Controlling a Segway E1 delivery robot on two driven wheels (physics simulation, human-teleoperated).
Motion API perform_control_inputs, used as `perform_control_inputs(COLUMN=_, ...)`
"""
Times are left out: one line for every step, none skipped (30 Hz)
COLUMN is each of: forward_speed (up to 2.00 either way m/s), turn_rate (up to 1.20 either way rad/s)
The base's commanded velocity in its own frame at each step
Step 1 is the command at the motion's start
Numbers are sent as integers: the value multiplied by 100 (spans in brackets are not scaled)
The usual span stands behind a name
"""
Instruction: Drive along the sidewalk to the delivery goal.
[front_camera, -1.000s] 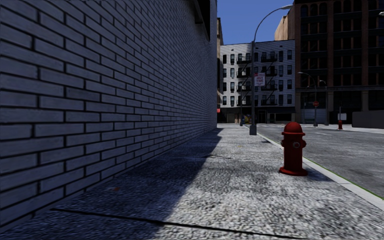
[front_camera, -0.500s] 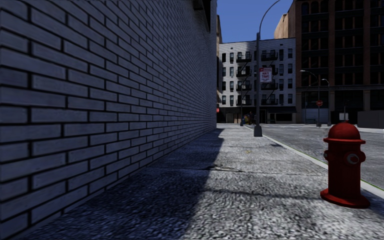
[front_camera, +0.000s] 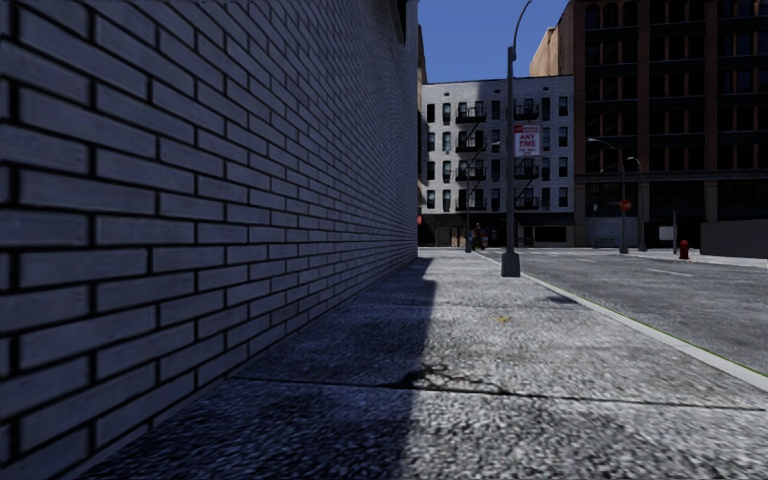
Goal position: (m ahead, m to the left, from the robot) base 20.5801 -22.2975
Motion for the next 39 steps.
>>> perform_control_inputs(forward_speed=200, turn_rate=-23)
perform_control_inputs(forward_speed=200, turn_rate=-23)
perform_control_inputs(forward_speed=200, turn_rate=-23)
perform_control_inputs(forward_speed=200, turn_rate=-23)
perform_control_inputs(forward_speed=200, turn_rate=-23)
perform_control_inputs(forward_speed=200, turn_rate=-23)
perform_control_inputs(forward_speed=200, turn_rate=-23)
perform_control_inputs(forward_speed=200, turn_rate=-23)
perform_control_inputs(forward_speed=200, turn_rate=-23)
perform_control_inputs(forward_speed=200, turn_rate=-23)
perform_control_inputs(forward_speed=200, turn_rate=-23)
perform_control_inputs(forward_speed=200, turn_rate=-23)
perform_control_inputs(forward_speed=200, turn_rate=-23)
perform_control_inputs(forward_speed=200, turn_rate=-23)
perform_control_inputs(forward_speed=200, turn_rate=-23)
perform_control_inputs(forward_speed=200, turn_rate=-23)
perform_control_inputs(forward_speed=200, turn_rate=-23)
perform_control_inputs(forward_speed=200, turn_rate=-23)
perform_control_inputs(forward_speed=200, turn_rate=-23)
perform_control_inputs(forward_speed=200, turn_rate=-23)
perform_control_inputs(forward_speed=200, turn_rate=-23)
perform_control_inputs(forward_speed=200, turn_rate=-23)
perform_control_inputs(forward_speed=200, turn_rate=-23)
perform_control_inputs(forward_speed=200, turn_rate=-23)
perform_control_inputs(forward_speed=200, turn_rate=-24)
perform_control_inputs(forward_speed=200, turn_rate=-26)
perform_control_inputs(forward_speed=200, turn_rate=-27)
perform_control_inputs(forward_speed=200, turn_rate=-28)
perform_control_inputs(forward_speed=200, turn_rate=-28)
perform_control_inputs(forward_speed=200, turn_rate=-29)
perform_control_inputs(forward_speed=200, turn_rate=-30)
perform_control_inputs(forward_speed=200, turn_rate=-30)
perform_control_inputs(forward_speed=200, turn_rate=-30)
perform_control_inputs(forward_speed=200, turn_rate=-30)
perform_control_inputs(forward_speed=200, turn_rate=-30)
perform_control_inputs(forward_speed=200, turn_rate=-31)
perform_control_inputs(forward_speed=200, turn_rate=-31)
perform_control_inputs(forward_speed=200, turn_rate=-31)
perform_control_inputs(forward_speed=200, turn_rate=-31)
